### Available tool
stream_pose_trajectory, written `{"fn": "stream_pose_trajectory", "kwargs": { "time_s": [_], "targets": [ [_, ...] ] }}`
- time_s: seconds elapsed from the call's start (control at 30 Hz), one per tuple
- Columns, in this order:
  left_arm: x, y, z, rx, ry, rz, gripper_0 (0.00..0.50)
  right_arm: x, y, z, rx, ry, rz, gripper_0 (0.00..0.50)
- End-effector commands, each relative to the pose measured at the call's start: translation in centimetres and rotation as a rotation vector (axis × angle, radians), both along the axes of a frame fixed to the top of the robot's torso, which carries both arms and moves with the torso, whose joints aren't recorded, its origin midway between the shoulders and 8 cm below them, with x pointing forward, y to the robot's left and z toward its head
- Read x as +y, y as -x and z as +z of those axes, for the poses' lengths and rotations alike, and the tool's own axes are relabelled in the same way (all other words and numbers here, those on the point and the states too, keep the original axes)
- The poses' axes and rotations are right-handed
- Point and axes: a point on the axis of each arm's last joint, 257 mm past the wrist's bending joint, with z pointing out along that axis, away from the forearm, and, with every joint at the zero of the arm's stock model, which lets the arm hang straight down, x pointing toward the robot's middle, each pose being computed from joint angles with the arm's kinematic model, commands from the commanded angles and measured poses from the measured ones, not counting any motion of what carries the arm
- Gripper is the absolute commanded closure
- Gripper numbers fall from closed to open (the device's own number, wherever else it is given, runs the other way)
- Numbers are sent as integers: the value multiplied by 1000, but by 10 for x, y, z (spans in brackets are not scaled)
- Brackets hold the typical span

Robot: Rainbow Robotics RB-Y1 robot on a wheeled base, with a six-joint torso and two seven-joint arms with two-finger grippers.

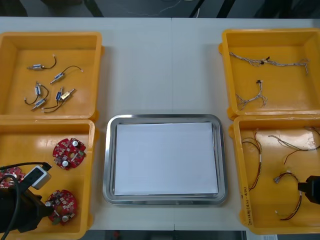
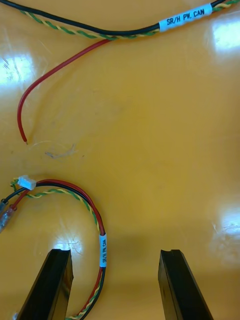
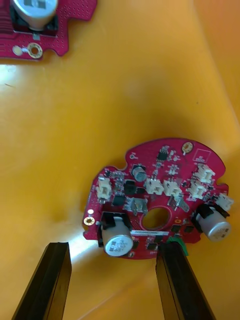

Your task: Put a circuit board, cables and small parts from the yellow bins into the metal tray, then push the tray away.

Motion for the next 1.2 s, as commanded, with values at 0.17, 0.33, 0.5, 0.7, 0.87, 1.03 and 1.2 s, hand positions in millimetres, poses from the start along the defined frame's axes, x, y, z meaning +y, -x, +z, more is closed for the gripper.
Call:
{"fn": "stream_pose_trajectory", "kwargs": {
  "time_s": [0.17, 0.33, 0.5, 0.7, 0.87, 1.03, 1.2],
  "targets": [
    [6, -17, 4, -33, -56, -83, 0, 8, 2, -11, 12, 49, 63, 0],
    [7, -15, 3, -29, -60, -85, 0, 8, -3, -14, 14, 65, 69, 0],
    [11, -14, 0, -22, -65, -78, 0, 7, -10, -15, 8, 83, 71, 0],
    [11, -14, -1, -22, -63, -76, 0, 10, -14, -16, -1, 87, 68, 0],
    [10, -13, -2, -19, -62, -78, 0, 10, -17, -22, -15, 98, 69, 0],
    [6, -13, -4, -18, -57, -82, 0, 15, -15, -27, -13, 78, 50, 0],
    [5, -15, -3, -22, -55, -83, 44, 16, -14, -31, -15, 81, 33, 0]
  ]
}}
